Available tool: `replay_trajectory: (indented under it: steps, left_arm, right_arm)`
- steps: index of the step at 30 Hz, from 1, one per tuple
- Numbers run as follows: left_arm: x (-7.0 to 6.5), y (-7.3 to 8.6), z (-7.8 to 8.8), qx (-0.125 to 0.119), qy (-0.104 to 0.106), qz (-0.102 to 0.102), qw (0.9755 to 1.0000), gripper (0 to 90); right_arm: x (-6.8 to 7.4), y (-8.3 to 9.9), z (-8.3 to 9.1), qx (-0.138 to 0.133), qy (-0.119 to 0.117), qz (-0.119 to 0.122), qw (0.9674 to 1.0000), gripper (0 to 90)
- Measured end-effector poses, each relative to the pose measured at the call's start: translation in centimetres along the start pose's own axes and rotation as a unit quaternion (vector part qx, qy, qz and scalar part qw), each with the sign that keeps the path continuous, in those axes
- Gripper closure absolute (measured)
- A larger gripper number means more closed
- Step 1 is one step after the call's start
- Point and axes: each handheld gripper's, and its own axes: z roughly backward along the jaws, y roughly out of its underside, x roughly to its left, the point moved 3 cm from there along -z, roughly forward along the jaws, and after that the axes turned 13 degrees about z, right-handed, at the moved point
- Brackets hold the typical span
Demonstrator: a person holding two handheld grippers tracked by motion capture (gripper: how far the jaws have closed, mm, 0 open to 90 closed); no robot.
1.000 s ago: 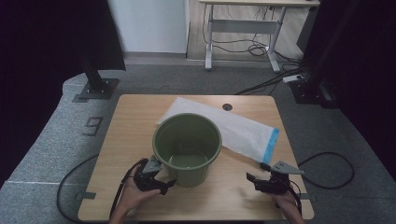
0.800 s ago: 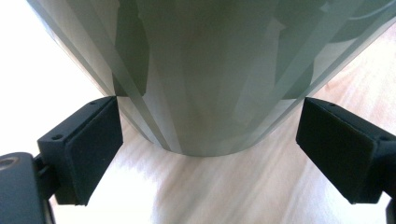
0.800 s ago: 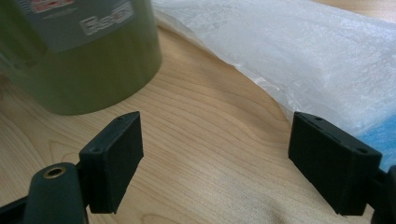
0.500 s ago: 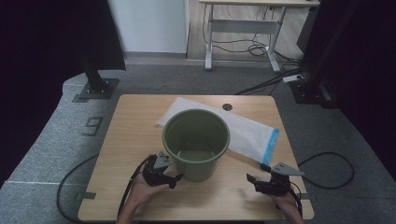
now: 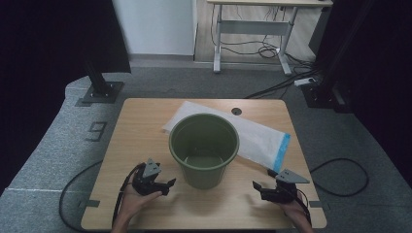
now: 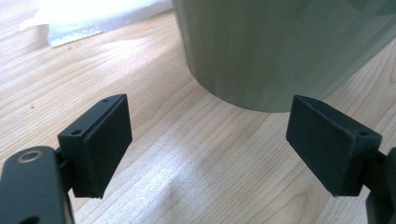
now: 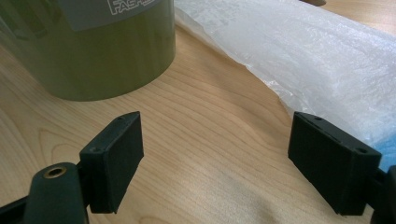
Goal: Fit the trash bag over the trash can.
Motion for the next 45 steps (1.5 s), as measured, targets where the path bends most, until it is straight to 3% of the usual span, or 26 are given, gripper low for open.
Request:
replay_trajectory:
  steps: [6,9,10,13,15,18,19,22,26,32,38,42,45]
  left_arm:
    - [1.1,0.4,0.8,-0.001,-0.003,0.017,0.9999,14.3]
    - [1.8,0.8,1.1,-0.001,-0.012,0.030,0.9995,14.3]
    - [2.3,1.3,1.2,0.007,-0.027,0.038,0.9989,14.7]
    - [3.0,1.7,1.3,0.010,-0.030,0.047,0.9984,14.8]
    - [3.4,2.0,1.4,0.014,-0.034,0.055,0.9979,14.7]
    - [3.8,2.3,1.5,0.016,-0.038,0.058,0.9975,14.7]
    - [3.9,2.3,1.6,0.015,-0.039,0.060,0.9974,14.7]
    - [4.0,2.7,1.5,0.020,-0.036,0.067,0.9969,15.2]
    - [4.1,3.1,1.5,0.028,-0.046,0.065,0.9964,15.4]
    - [4.3,3.3,1.7,0.027,-0.046,0.072,0.9959,15.9]
    - [4.3,3.4,1.7,0.029,-0.046,0.070,0.9961,15.9]
    - [4.3,3.5,1.6,0.031,-0.048,0.070,0.9959,16.3]
    - [4.4,3.5,1.6,0.033,-0.051,0.069,0.9958,16.4]
  right_arm:
    - [-0.5,-1.4,-1.4,0.001,0.020,0.024,0.9995,18.2]
    - [-1.3,-2.7,-2.8,0.001,0.031,0.026,0.9992,19.5]
    - [-1.8,-3.6,-3.7,-0.005,0.033,0.027,0.9991,21.1]
    - [-2.3,-4.4,-4.8,-0.004,0.031,0.018,0.9993,22.2]
    - [-2.8,-4.9,-6.2,0.010,0.032,0.011,0.9994,22.8]
    - [-3.4,-5.2,-8.7,0.034,0.052,0.005,0.9981,28.7]
    - [-3.4,-5.2,-8.7,0.034,0.052,0.005,0.9981,28.7]
    - [-4.0,-4.7,-11.0,0.057,0.047,0.006,0.9972,31.8]
    - [-4.0,-4.0,-12.2,0.082,0.041,0.015,0.9957,35.8]
    - [-4.4,-3.5,-12.4,0.103,0.040,0.008,0.9938,43.8]
    - [-5.0,-3.2,-12.1,0.115,0.045,-0.010,0.9923,68.6]
    - [-5.2,-3.0,-11.5,0.127,0.065,-0.003,0.9898,79.0]
    - [-5.2,-2.8,-10.8,0.118,0.068,-0.004,0.9907,82.2]
